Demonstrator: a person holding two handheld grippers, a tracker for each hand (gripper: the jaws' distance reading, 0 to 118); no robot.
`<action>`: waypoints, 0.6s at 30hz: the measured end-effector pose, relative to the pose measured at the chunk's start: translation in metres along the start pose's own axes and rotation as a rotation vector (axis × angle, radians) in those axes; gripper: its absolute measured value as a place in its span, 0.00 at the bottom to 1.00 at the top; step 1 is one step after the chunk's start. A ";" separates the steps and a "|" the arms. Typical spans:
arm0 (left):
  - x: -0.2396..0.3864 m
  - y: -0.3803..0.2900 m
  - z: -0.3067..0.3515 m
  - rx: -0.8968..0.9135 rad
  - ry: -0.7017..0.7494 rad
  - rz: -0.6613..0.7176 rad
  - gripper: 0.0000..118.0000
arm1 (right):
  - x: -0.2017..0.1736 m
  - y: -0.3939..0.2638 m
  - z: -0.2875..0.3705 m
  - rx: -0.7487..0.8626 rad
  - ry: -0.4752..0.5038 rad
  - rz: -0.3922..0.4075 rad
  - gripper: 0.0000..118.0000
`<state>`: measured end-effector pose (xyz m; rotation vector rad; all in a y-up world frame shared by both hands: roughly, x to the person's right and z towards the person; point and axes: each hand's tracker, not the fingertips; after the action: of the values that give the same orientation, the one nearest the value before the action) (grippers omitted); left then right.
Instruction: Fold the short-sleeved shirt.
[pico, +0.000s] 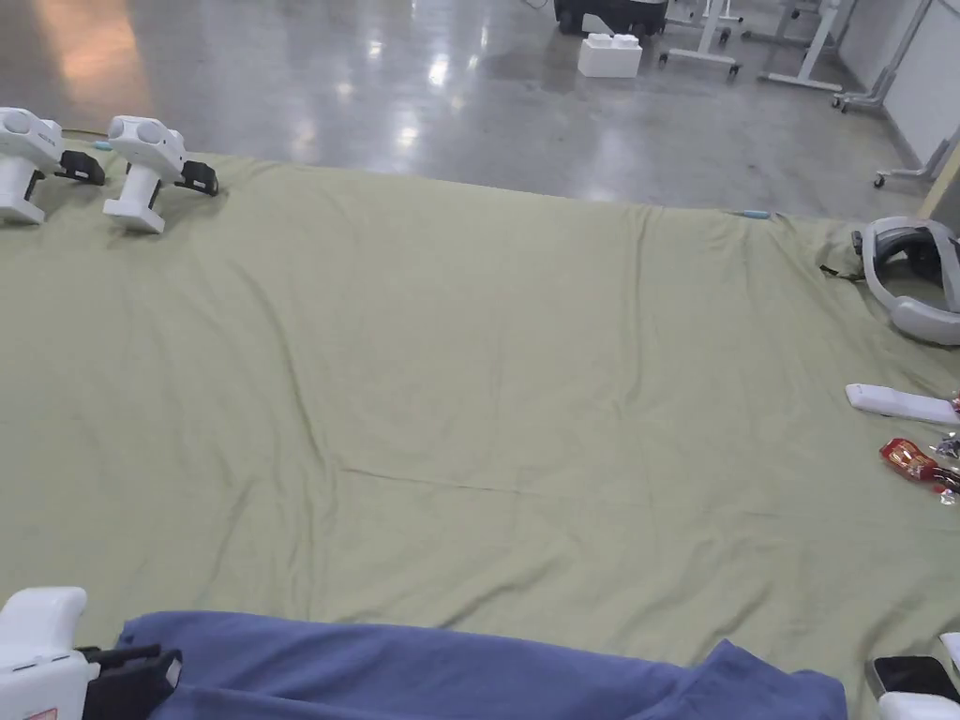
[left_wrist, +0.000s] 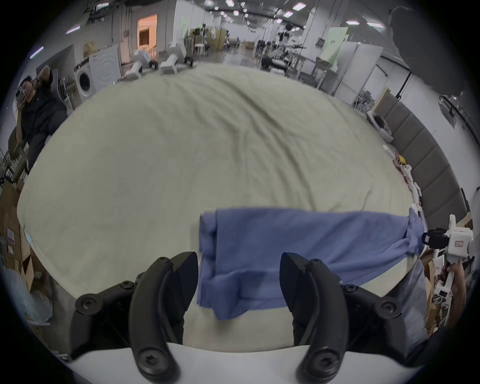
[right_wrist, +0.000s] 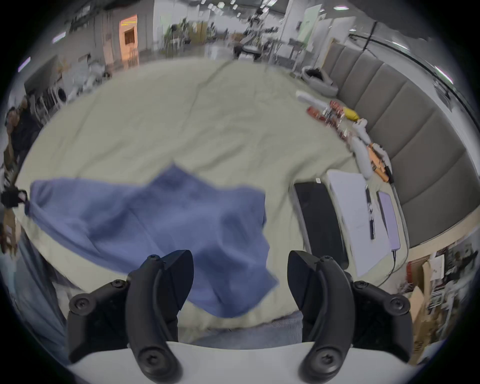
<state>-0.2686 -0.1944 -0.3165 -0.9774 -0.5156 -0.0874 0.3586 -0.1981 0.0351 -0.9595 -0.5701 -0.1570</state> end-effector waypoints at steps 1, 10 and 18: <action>0.003 0.006 0.000 0.033 -0.017 0.001 0.64 | -0.002 0.007 0.007 0.046 0.015 -0.017 0.71; 0.066 0.046 0.002 0.324 -0.070 -0.022 0.64 | -0.058 0.067 0.034 0.431 0.124 -0.053 0.70; 0.111 0.065 0.046 0.628 0.080 -0.134 0.62 | -0.110 0.097 0.065 0.801 0.075 -0.053 0.59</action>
<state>-0.1689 -0.1033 -0.2954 -0.3246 -0.4912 -0.0773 0.2768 -0.1033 -0.0646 -0.1602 -0.5233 -0.0036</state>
